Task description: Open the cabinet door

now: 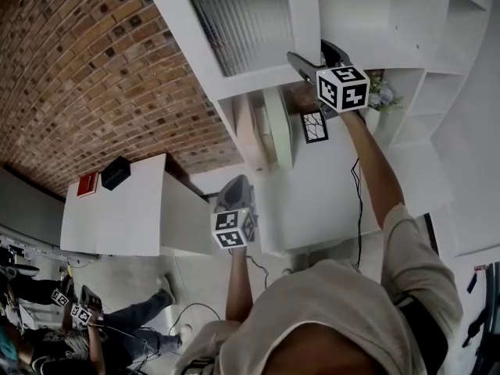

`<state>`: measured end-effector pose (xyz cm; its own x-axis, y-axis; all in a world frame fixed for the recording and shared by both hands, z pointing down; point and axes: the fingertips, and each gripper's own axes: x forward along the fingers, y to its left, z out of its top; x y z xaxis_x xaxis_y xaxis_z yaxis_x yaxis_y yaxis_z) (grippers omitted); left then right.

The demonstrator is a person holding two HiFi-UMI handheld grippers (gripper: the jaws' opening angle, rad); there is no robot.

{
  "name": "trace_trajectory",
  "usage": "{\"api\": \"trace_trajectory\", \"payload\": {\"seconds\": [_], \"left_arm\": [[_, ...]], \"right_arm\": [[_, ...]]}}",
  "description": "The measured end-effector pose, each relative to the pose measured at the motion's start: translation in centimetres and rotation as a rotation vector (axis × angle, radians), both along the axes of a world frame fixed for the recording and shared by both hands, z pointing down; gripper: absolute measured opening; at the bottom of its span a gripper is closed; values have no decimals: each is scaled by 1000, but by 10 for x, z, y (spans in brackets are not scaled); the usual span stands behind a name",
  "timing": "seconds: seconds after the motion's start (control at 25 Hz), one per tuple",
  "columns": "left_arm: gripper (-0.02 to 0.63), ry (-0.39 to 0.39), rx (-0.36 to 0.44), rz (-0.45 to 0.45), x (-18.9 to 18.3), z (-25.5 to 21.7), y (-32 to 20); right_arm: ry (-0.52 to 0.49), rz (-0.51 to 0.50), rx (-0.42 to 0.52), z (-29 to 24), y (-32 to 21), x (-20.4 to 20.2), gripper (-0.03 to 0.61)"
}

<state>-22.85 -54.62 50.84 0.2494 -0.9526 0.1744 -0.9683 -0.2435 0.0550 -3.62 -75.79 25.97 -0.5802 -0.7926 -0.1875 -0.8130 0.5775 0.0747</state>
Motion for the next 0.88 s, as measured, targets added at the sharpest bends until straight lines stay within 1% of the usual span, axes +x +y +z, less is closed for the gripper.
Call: {"api": "trace_trajectory", "payload": {"seconds": [0.16, 0.4, 0.56, 0.64, 0.8, 0.88], "left_arm": [[26, 4, -7, 3, -1, 2, 3], [26, 5, 0, 21, 1, 2, 5], [26, 3, -9, 31, 2, 1, 8], [26, 9, -5, 30, 3, 0, 9], [26, 13, -1, 28, 5, -1, 12], [26, 15, -4, 23, 2, 1, 15]], "right_arm": [[-21, -4, 8, 1, 0, -1, 368], [26, 47, 4, 3, 4, -3, 363], [30, 66, -18, 2, 7, 4, 314], [38, 81, -24, 1, 8, 4, 310], [30, 114, -20, 2, 9, 8, 274], [37, 122, -17, 2, 10, 8, 268]]}}
